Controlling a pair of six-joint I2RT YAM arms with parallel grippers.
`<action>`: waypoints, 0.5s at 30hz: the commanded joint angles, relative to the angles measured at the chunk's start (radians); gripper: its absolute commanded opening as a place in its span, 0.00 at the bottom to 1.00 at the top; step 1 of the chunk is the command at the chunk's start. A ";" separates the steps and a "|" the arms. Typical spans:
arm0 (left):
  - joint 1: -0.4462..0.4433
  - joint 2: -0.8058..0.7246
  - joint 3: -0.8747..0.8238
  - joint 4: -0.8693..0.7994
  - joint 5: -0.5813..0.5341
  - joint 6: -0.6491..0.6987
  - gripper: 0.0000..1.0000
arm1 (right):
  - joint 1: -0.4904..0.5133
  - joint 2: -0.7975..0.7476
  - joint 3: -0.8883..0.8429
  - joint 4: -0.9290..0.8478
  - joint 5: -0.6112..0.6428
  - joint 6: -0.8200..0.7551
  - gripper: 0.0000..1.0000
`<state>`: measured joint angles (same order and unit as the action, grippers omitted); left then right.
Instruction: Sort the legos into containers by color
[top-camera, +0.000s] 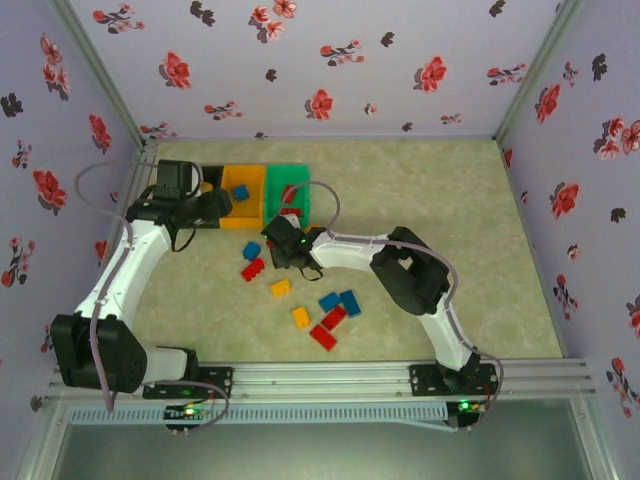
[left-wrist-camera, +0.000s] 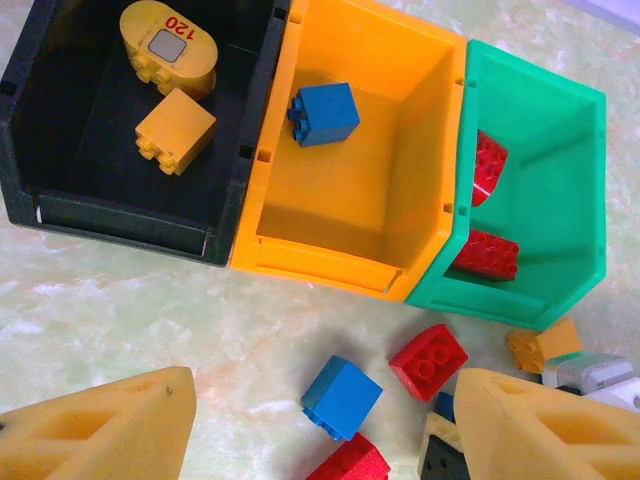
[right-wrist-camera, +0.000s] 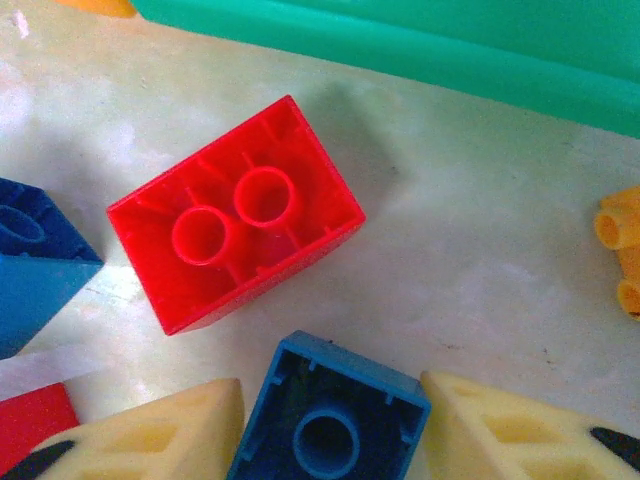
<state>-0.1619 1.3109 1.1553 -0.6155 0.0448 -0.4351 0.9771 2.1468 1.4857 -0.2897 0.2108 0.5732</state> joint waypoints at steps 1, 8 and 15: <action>-0.008 -0.022 0.023 -0.022 -0.016 0.013 0.70 | 0.001 0.026 0.029 -0.038 0.041 -0.028 0.44; -0.010 -0.031 0.027 -0.029 -0.016 0.012 0.70 | 0.001 0.005 0.027 -0.054 0.054 -0.058 0.35; -0.014 -0.043 0.027 -0.032 -0.016 0.010 0.70 | 0.001 -0.066 0.004 -0.072 0.060 -0.088 0.34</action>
<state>-0.1669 1.2953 1.1561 -0.6243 0.0448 -0.4351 0.9771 2.1414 1.4971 -0.3202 0.2375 0.5152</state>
